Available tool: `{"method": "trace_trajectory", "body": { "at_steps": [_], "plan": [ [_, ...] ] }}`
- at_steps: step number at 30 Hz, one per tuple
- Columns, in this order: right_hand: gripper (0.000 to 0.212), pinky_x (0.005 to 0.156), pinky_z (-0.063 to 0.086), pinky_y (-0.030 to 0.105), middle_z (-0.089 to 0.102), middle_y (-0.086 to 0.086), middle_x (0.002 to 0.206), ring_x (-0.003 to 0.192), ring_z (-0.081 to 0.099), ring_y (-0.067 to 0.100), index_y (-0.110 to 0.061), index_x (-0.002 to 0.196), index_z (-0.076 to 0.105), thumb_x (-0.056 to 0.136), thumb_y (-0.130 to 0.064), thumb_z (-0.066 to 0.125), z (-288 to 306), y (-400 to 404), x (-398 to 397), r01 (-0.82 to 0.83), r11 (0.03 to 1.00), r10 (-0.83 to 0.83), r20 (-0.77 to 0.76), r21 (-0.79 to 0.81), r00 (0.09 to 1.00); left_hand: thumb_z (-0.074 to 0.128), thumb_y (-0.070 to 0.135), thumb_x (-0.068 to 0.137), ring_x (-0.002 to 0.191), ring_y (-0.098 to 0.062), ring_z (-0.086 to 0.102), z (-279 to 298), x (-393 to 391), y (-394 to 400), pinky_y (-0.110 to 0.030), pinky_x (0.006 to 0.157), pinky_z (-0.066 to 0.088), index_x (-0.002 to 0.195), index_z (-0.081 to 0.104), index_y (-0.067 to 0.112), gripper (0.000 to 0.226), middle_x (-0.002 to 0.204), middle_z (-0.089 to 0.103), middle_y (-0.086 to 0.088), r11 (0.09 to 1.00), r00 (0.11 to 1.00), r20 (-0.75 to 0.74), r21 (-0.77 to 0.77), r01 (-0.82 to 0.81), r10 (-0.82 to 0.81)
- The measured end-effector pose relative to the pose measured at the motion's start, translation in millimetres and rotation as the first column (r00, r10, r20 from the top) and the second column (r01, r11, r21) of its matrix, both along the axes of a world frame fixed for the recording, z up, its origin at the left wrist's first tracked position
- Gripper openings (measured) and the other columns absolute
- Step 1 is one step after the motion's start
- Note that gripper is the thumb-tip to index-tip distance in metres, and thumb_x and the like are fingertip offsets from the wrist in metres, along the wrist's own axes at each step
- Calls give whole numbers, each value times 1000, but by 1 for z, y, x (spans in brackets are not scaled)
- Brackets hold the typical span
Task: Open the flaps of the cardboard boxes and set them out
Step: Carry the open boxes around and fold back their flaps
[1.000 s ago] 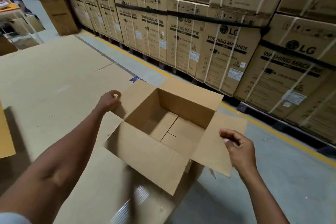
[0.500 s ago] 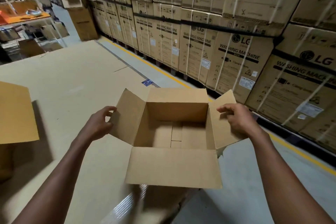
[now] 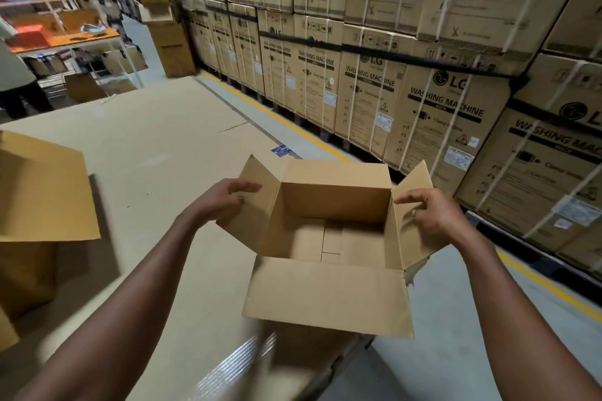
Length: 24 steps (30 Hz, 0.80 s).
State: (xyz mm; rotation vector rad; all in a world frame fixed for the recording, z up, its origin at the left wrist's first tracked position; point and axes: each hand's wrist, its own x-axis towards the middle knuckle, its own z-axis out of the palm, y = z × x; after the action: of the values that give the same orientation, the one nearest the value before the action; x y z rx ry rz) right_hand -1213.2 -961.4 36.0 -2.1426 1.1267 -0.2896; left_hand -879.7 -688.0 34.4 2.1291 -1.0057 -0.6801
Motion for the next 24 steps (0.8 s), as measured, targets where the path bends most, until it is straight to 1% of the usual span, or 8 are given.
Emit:
{"method": "trace_trajectory", "body": {
  "at_steps": [3, 7, 10, 13, 14, 17, 20, 24],
  "plan": [
    [55, 93, 46, 35, 65, -7, 132, 121, 55, 16, -37, 100, 74, 87, 12, 54, 2, 1, 1, 5, 999, -4, -20, 33, 1000, 50, -2, 88, 122, -17, 60, -5, 6, -12, -30, 100, 48, 123, 69, 26, 48, 129, 67, 2, 998, 1000, 24, 59, 5, -6],
    [50, 100, 43, 40, 63, -1, 133, 129, 50, 22, -25, 110, 74, 89, 15, 51, 2, 4, -1, 25, 1000, -25, -7, 16, 1000, 52, -2, 90, 114, -15, 64, -8, 2, -15, -31, 100, 51, 119, 74, 22, 44, 122, 72, 3, 994, 990, 126, 72, -78, 69],
    [50, 103, 46, 45, 62, 1, 134, 128, 52, 24, -25, 112, 74, 89, 14, 53, -1, 3, 0, 15, 1000, -15, -1, 22, 1000, 44, -8, 85, 113, -12, 62, 0, -16, -4, -22, 93, 46, 124, 71, 16, 54, 126, 69, 0, 991, 982, 166, 84, -99, 84],
    [55, 98, 51, 45, 65, 3, 131, 119, 58, 23, -45, 92, 71, 83, 9, 64, 0, 2, 6, -75, 997, 75, -31, -1, 997, 41, -7, 80, 119, -15, 62, 6, -39, 20, -21, 93, 45, 126, 70, 16, 59, 128, 69, -2, 983, 971, 187, 75, -166, 149],
    [53, 98, 49, 42, 64, 3, 132, 121, 57, 24, -43, 94, 72, 82, 8, 66, 1, 3, 10, -114, 993, 114, -35, 1, 993, 41, -6, 81, 120, -16, 62, 7, -48, 31, -21, 92, 45, 127, 69, 16, 59, 129, 68, -3, 977, 964, 194, 69, -199, 183],
    [48, 94, 44, 35, 64, 4, 134, 125, 55, 26, -19, 115, 75, 85, 14, 59, 10, 10, 21, -228, 974, 228, -45, -4, 973, 43, -5, 85, 109, -16, 63, 9, -74, 63, -25, 84, 50, 129, 68, 18, 55, 131, 67, -4, 943, 929, 196, 47, -328, 314],
    [50, 93, 46, 32, 68, 6, 128, 119, 60, 26, -15, 117, 74, 81, 16, 58, 17, 21, 32, -346, 938, 345, -37, -21, 938, 46, -3, 90, 107, -17, 61, 10, -106, 99, -26, 77, 50, 130, 67, 20, 50, 130, 66, -2, 885, 872, 193, 36, -464, 449],
    [57, 91, 53, 33, 72, 10, 118, 108, 65, 25, -33, 107, 74, 74, 12, 61, 21, 42, 45, -489, 872, 488, -34, -35, 872, 53, -4, 92, 126, -19, 59, 17, -163, 149, -32, 99, 51, 131, 66, 18, 46, 133, 65, -1, 789, 766, 235, -5, -615, 598]
  ]
}}
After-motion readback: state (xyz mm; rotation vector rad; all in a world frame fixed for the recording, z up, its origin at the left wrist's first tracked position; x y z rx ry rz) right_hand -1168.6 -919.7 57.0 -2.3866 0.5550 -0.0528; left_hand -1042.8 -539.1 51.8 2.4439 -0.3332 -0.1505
